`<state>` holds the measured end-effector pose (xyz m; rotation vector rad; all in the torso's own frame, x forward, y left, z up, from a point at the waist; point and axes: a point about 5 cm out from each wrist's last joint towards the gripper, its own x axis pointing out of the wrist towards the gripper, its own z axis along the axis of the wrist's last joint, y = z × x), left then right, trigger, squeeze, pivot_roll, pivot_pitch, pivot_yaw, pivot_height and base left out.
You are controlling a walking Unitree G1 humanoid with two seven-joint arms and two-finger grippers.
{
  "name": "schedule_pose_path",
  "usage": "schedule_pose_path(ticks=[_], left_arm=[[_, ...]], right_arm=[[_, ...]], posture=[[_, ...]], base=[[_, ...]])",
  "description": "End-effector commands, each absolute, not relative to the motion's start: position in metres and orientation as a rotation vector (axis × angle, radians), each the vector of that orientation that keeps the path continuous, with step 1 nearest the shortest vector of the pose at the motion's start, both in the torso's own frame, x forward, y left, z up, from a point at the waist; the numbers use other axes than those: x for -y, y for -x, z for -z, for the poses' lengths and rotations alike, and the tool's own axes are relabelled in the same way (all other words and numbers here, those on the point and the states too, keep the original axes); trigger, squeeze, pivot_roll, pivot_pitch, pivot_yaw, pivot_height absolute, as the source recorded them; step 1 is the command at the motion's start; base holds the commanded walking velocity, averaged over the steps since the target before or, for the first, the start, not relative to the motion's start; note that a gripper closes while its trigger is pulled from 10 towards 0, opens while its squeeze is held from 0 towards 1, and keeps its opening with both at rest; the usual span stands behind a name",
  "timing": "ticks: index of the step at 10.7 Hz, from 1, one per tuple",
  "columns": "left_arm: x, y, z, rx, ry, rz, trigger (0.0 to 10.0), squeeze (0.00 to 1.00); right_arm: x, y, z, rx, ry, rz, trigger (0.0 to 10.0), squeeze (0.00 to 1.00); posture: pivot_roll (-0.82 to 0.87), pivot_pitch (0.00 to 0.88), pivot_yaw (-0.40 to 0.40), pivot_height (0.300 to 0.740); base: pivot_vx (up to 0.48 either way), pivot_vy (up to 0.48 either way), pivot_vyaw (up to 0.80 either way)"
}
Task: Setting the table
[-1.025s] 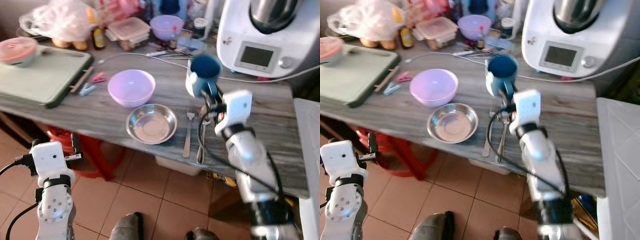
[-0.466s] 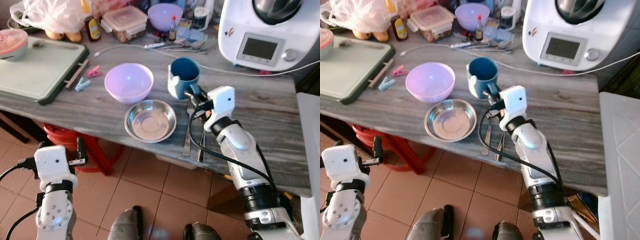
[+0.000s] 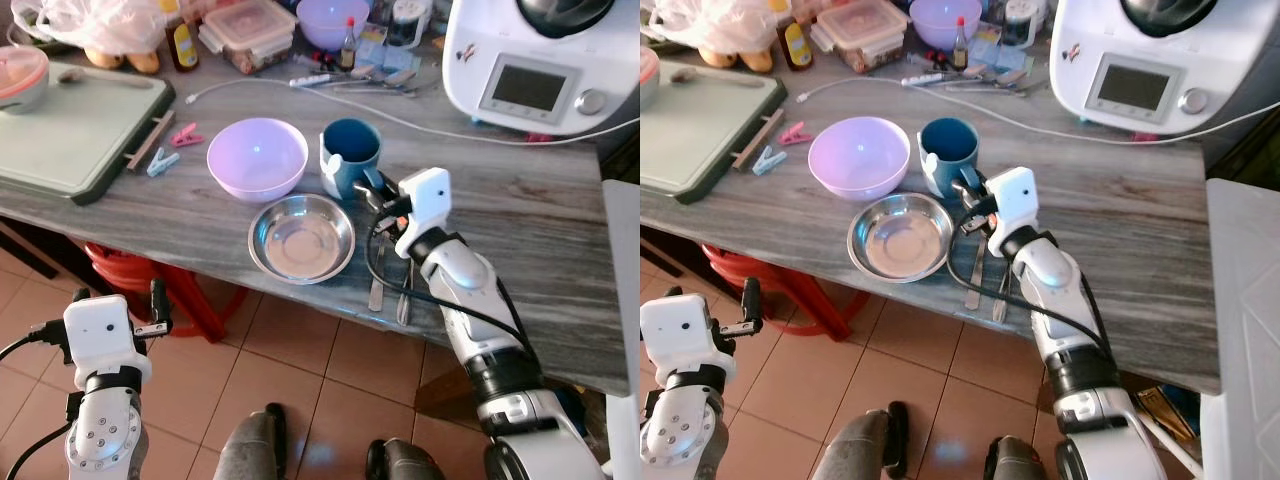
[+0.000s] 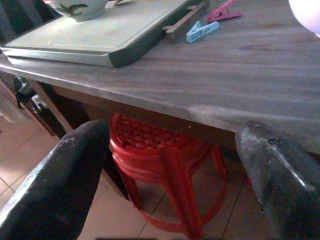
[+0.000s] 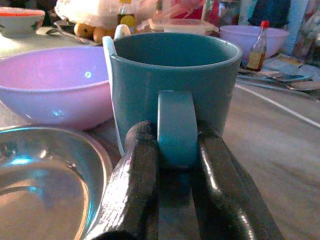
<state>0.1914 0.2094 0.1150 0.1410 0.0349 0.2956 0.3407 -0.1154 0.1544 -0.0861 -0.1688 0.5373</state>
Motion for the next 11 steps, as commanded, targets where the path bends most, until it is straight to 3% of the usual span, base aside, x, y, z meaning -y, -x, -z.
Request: schedule_pose_path(ticks=[1,2,3,7,11], left_arm=[[-0.21,-0.188,-0.116,-0.041,-0.146,-0.289,10.0,0.0],[-0.209,-0.188,-0.117,-0.043,-0.147,-0.287,10.0,0.0],[-0.208,-0.189,-0.116,-0.047,-0.143,-0.283,10.0,0.0],[-0.207,-0.193,-0.117,-0.044,-0.14,-0.283,10.0,0.0],[-0.202,-0.2,-0.113,-0.039,-0.131,-0.272,10.0,0.0]], right_arm=[[0.113,-0.343,-0.155,0.175,0.083,-0.552,10.0,0.0],[0.114,-0.344,-0.151,0.166,0.079,-0.559,10.0,0.7],[0.115,-0.345,-0.149,0.162,0.083,-0.556,10.0,0.97],[0.118,-0.351,-0.156,0.205,0.105,-0.525,10.0,1.0],[0.123,-0.336,-0.178,0.312,0.111,-0.471,10.0,1.0]], posture=[[0.16,0.229,0.033,0.74],[0.16,0.23,0.033,0.74],[0.16,0.229,0.032,0.74],[0.15,0.223,0.027,0.74],[0.12,0.19,0.023,0.74]], base=[[0.0,0.0,0.0],[0.0,0.0,0.0],[0.0,0.0,0.0],[0.0,0.0,0.0],[0.0,0.0,0.0]])
